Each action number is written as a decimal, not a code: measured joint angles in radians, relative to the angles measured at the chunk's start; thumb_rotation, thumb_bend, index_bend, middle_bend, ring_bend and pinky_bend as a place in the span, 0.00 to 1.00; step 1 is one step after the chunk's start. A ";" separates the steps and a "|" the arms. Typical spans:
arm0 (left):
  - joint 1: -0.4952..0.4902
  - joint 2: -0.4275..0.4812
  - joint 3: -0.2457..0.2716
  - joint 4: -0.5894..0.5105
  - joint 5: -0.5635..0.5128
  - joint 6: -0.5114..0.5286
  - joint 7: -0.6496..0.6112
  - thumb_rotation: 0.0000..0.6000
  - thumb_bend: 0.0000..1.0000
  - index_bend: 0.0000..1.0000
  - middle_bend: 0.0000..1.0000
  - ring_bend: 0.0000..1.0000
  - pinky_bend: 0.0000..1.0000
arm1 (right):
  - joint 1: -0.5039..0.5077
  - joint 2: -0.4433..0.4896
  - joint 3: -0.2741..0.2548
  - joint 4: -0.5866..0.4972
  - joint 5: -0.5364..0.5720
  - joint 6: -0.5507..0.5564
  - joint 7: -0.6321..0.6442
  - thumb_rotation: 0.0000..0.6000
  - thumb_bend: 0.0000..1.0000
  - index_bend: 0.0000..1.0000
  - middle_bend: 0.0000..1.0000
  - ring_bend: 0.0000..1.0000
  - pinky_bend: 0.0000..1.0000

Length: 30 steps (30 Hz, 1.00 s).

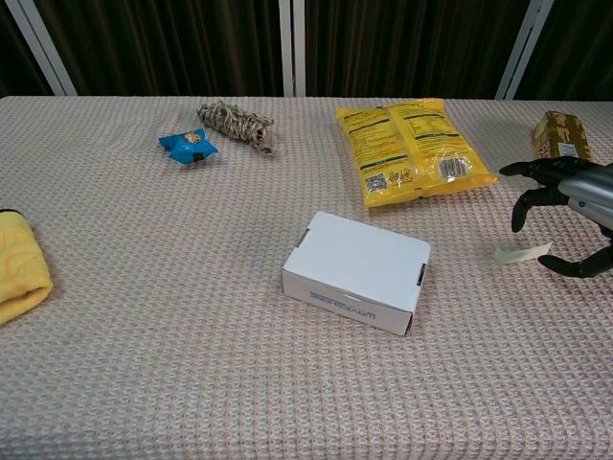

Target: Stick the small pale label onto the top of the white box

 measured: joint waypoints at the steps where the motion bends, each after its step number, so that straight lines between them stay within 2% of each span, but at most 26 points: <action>1: -0.002 0.001 0.000 -0.002 0.000 -0.003 0.001 1.00 0.04 0.08 0.07 0.03 0.10 | 0.001 -0.001 0.000 0.001 0.000 0.003 0.001 1.00 0.33 0.40 0.00 0.00 0.00; 30: -0.003 0.008 -0.004 0.002 -0.018 -0.022 -0.009 1.00 0.04 0.08 0.07 0.03 0.10 | 0.017 -0.043 -0.015 0.045 0.020 0.007 -0.003 1.00 0.37 0.52 0.00 0.00 0.00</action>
